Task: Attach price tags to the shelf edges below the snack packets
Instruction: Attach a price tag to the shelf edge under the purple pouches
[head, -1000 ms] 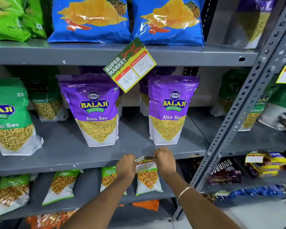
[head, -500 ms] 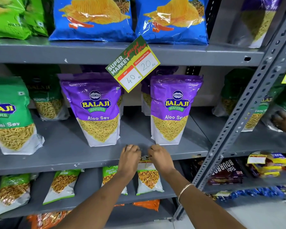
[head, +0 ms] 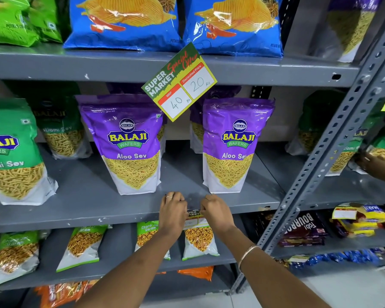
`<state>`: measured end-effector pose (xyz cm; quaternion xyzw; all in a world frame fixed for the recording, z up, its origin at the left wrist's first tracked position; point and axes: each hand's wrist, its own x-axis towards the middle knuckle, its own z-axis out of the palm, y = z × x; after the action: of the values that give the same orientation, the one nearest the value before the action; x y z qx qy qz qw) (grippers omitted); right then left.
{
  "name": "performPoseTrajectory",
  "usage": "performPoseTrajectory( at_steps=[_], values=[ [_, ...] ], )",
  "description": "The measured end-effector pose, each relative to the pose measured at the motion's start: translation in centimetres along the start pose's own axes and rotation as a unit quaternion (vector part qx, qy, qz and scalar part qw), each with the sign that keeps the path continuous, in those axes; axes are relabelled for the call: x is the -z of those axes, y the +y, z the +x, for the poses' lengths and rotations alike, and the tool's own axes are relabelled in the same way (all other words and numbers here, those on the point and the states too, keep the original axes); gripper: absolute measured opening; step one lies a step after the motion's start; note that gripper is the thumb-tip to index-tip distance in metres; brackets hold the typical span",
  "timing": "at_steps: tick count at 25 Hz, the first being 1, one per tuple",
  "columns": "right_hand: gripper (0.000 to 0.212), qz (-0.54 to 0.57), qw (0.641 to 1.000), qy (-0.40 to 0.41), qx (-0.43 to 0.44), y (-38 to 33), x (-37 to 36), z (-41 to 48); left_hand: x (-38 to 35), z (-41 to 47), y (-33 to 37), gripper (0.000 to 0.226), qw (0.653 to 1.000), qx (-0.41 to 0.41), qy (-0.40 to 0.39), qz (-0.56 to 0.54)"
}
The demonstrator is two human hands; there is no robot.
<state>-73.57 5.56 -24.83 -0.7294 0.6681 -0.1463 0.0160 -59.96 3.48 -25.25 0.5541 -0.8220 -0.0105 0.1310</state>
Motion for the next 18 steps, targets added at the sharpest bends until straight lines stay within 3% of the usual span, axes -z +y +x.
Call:
performPoseTrajectory(
  at_steps=[5,10,18],
  values=[
    [0.02,0.001,0.999,0.037,0.009,0.2,-0.5,-0.2,0.0,0.2,0.4,0.026,1.0,0.016,0.005,0.01],
    [0.064,-0.014,0.997,-0.065,0.029,1.1,-1.1,1.3,-0.5,1.2,0.1,0.076,0.998,0.017,-0.061,-0.012],
    [0.062,-0.024,0.996,-0.081,0.024,2.3,-2.6,0.9,-1.9,1.5,-1.3,0.077,0.993,0.05,-0.097,-0.036]
  ],
)
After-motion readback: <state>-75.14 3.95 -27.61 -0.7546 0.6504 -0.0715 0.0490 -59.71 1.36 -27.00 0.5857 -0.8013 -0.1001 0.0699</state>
